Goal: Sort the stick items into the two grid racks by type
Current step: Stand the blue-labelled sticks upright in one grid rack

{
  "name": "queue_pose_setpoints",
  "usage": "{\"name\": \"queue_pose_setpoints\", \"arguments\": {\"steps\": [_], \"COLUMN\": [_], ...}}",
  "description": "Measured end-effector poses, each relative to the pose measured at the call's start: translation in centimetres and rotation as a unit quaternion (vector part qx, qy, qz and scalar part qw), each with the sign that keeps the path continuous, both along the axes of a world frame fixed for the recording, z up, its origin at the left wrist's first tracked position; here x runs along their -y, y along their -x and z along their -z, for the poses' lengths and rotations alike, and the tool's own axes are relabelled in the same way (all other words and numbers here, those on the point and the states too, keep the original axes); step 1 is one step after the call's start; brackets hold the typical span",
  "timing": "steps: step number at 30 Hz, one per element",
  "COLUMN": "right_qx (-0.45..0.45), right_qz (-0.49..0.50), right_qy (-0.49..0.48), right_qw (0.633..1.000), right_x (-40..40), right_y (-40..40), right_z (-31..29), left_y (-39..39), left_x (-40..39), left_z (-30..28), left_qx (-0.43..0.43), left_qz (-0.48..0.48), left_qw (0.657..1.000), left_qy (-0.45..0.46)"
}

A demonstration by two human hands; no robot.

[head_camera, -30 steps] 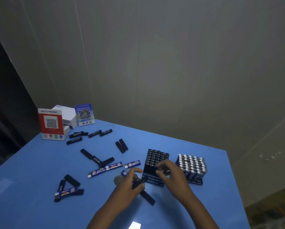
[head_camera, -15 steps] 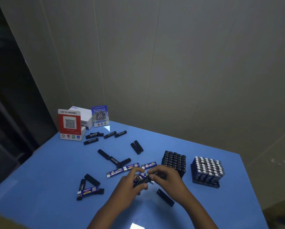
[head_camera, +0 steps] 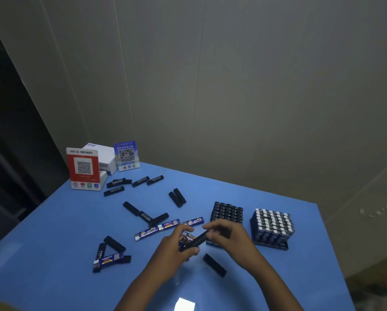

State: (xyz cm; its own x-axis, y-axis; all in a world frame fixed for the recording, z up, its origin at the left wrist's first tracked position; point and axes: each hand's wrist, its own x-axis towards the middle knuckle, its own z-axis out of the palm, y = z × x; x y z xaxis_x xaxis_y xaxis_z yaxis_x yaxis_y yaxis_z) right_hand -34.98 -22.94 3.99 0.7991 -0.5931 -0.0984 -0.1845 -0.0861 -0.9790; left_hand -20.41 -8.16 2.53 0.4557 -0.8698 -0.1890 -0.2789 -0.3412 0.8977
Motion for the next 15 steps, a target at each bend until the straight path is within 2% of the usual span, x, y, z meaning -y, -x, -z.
{"name": "queue_pose_setpoints", "arguments": {"steps": [15], "right_qx": [-0.017], "right_qz": [0.08], "right_qy": [0.101], "right_qw": [0.991], "right_x": [3.5], "right_y": [5.3], "right_z": [1.0], "left_y": [1.8], "left_x": [2.3], "left_z": [1.5], "left_qx": [-0.006], "left_qz": [-0.001], "left_qw": [1.0], "left_qy": [0.002]}}
